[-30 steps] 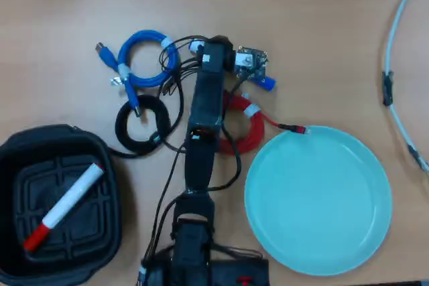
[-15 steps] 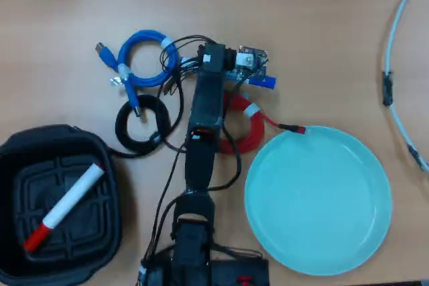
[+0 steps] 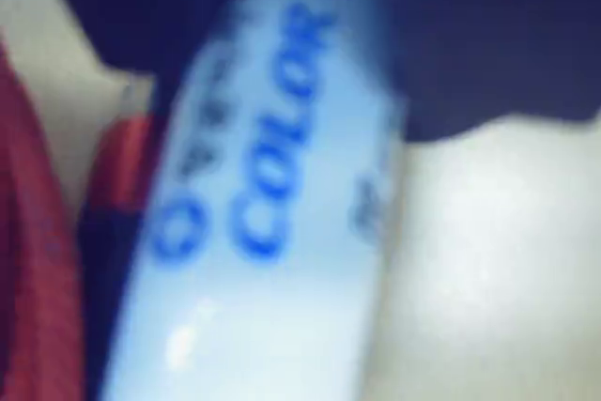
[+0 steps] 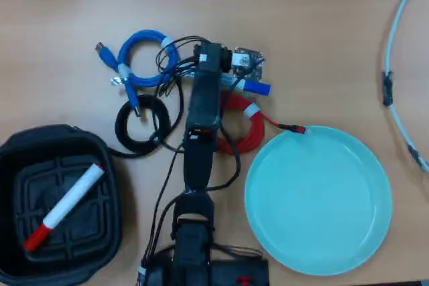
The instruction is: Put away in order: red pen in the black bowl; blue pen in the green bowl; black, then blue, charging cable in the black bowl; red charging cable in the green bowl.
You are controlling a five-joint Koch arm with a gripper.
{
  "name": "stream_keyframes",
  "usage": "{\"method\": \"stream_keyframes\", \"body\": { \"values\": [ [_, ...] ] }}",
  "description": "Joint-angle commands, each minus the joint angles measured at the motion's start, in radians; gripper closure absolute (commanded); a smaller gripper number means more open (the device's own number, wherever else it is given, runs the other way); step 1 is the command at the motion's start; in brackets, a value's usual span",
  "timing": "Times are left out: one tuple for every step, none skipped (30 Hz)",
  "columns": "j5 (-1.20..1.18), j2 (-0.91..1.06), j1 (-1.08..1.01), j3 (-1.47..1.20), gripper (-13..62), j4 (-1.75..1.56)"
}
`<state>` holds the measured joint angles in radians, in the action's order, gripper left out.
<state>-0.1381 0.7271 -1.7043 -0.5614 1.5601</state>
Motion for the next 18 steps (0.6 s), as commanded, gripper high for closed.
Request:
{"method": "stream_keyframes", "body": {
  "values": [
    [-0.006,0.218,0.031,0.071,57.0,0.063],
    [-0.005,0.262,0.043,0.072,57.0,0.069],
    [-0.003,0.311,0.055,0.071,57.0,0.072],
    [-0.003,0.35,0.067,0.066,57.0,0.074],
    [-0.003,0.39,0.078,0.061,57.0,0.075],
    [-0.003,0.425,0.086,0.06,57.0,0.078],
    [-0.005,0.46,0.092,0.058,57.0,0.086],
    [-0.008,0.491,0.095,0.057,57.0,0.097],
    [-0.011,0.518,0.098,0.055,57.1,0.112],
    [-0.023,0.543,0.097,0.054,57.1,0.133],
    [-0.043,0.568,0.095,0.054,57.0,0.161],
    [-0.069,0.591,0.091,0.054,57.1,0.186],
    [-0.095,0.609,0.087,0.054,57.0,0.209],
    [-0.114,0.62,0.08,0.054,57.0,0.229],
    [-0.124,0.626,0.064,0.054,57.0,0.245],
    [-0.127,0.63,0.049,0.054,57.0,0.259],
    [-0.127,0.638,0.04,0.054,57.0,0.272],
    [-0.129,0.649,0.034,0.054,57.0,0.278]
  ]
}}
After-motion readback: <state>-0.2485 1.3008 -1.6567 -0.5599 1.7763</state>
